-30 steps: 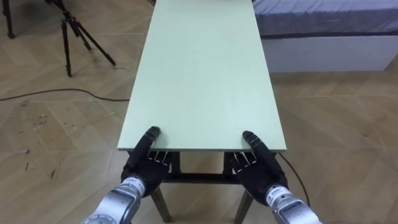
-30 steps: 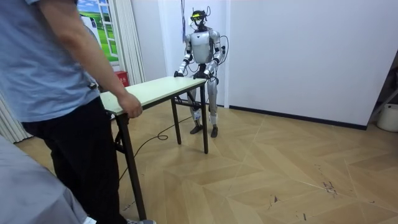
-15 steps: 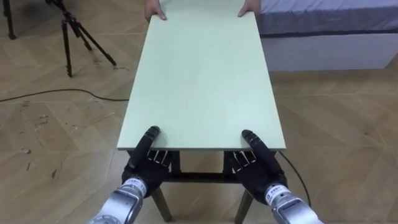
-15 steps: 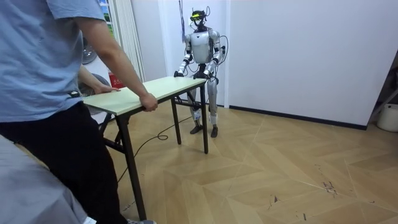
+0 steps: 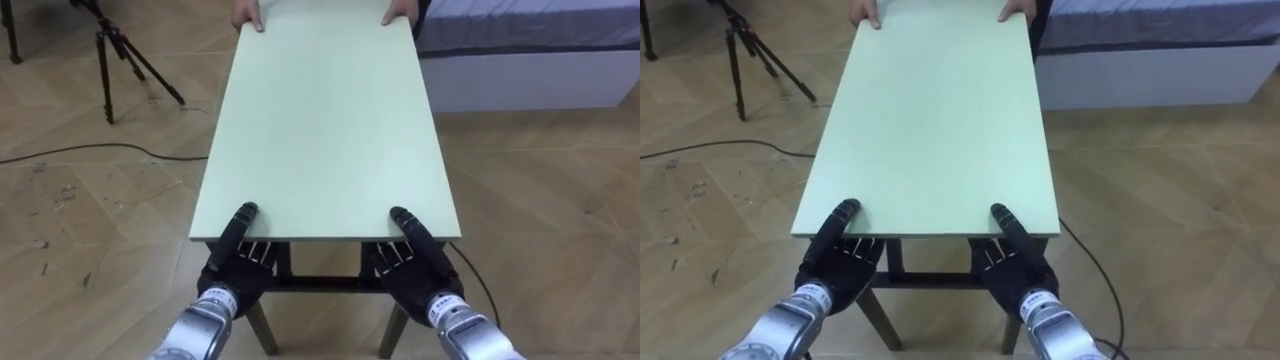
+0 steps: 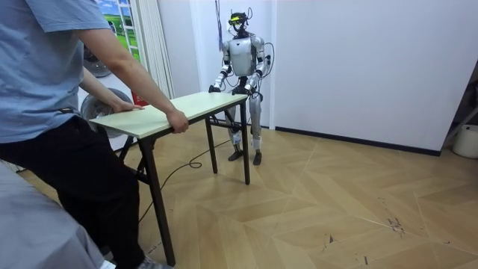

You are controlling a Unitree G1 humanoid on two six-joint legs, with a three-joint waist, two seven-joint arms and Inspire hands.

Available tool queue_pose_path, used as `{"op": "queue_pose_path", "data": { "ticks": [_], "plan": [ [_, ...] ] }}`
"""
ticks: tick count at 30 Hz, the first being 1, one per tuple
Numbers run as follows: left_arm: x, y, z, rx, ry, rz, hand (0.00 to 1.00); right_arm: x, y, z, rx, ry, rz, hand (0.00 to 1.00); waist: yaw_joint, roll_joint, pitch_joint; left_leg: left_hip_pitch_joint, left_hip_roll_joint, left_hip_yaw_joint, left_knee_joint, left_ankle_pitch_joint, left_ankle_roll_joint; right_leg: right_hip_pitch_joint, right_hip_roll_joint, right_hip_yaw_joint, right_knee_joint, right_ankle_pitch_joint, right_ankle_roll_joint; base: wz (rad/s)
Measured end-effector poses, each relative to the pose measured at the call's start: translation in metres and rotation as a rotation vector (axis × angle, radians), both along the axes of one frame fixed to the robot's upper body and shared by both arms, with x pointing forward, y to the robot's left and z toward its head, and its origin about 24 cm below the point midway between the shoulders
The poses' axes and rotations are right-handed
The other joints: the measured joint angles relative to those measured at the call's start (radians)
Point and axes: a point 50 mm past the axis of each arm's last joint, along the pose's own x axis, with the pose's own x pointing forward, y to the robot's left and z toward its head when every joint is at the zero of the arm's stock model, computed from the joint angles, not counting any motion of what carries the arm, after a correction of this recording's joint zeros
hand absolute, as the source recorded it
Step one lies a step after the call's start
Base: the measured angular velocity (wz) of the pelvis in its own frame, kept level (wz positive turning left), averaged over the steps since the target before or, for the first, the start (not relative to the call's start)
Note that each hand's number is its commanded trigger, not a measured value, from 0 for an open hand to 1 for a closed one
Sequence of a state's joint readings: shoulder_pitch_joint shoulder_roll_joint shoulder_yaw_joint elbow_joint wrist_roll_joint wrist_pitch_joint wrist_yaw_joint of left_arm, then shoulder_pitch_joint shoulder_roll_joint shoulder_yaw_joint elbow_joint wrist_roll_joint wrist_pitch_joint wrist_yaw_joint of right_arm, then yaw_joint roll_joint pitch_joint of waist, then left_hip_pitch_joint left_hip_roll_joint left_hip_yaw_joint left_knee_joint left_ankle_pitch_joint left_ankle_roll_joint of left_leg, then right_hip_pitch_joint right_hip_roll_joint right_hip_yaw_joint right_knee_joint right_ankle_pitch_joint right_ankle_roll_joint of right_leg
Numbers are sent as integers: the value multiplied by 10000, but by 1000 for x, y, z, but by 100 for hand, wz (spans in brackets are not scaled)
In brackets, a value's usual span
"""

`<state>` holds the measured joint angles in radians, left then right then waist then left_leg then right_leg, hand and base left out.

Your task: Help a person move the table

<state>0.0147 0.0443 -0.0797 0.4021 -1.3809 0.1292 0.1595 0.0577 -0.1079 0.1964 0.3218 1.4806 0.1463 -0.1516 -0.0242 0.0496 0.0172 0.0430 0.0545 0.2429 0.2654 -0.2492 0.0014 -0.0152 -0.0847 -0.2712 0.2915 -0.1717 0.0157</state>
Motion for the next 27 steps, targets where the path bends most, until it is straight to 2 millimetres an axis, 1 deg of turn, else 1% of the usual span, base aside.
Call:
{"op": "queue_pose_path", "data": {
  "ticks": [4, 7, 9, 11, 13, 16, 20, 22, 23, 27],
  "plan": [
    [-6, -1, -2, 34, -68, -30, 100, -5, -1, 0, -18, 19, -30, 100, -6, 29, -19, 10, 2, 1, -2, 0, 0, 11, 2, 27, -11, 0, 0, 0],
    [-12, -3, -2, -76, -110, 1, 100, -12, -3, 0, 11, -7, -102, 100, 4, 63, -42, 38, -4, 32, -108, 0, 0, 9, -3, -45, -18, 0, 0, 2],
    [-17, -3, -3, -129, -195, -29, 100, -17, -4, 0, -67, -17, -81, 100, -16, 73, -65, 93, -67, 19, -189, 6, 5, 15, 3, -46, -15, 0, 0, 0],
    [-22, -2, -3, -85, -239, -22, 100, -19, -4, -1, -129, -152, 2, 100, -82, 71, -67, 135, -89, 10, -298, 31, 45, 14, -3, -36, -22, 0, 0, 0],
    [-27, -2, -2, -65, -328, -35, 100, -23, -4, 0, -177, -256, 41, 100, -100, 41, -84, 126, -101, 10, -313, 32, 47, -8, -10, -47, -24, 0, 0, 0],
    [-34, -2, 0, -80, -406, -20, 100, -26, -4, 0, -210, -391, 100, 100, -156, -58, -142, 127, -107, 8, -318, 32, 47, -19, -14, -52, -20, 0, 0, 0],
    [-38, -3, 4, -132, -596, -8, 100, -29, -6, 5, -279, -686, 169, 100, -162, -163, -144, 102, -107, 3, -322, 32, 46, -42, -14, -45, -15, 0, 0, 0],
    [-40, -3, 6, -152, -677, 23, 100, -32, -5, 7, -218, -841, 173, 100, -73, -214, -124, 79, -105, 1, -324, 31, 46, -80, -5, 29, -14, 0, 0, -6],
    [-41, -4, 8, -137, -763, -12, 100, -35, -6, 8, -195, -949, 98, 100, 38, -267, -122, 12, -105, -1, -319, 32, 46, -157, 3, 102, -6, 0, 0, -5],
    [-41, -5, 12, -14, -965, -125, 100, -38, -5, 10, -187, -1141, -43, 100, 95, -375, -97, -177, -113, 14, -308, 31, 46, -323, -5, 104, -8, 0, 1, 2]
  ]
}}
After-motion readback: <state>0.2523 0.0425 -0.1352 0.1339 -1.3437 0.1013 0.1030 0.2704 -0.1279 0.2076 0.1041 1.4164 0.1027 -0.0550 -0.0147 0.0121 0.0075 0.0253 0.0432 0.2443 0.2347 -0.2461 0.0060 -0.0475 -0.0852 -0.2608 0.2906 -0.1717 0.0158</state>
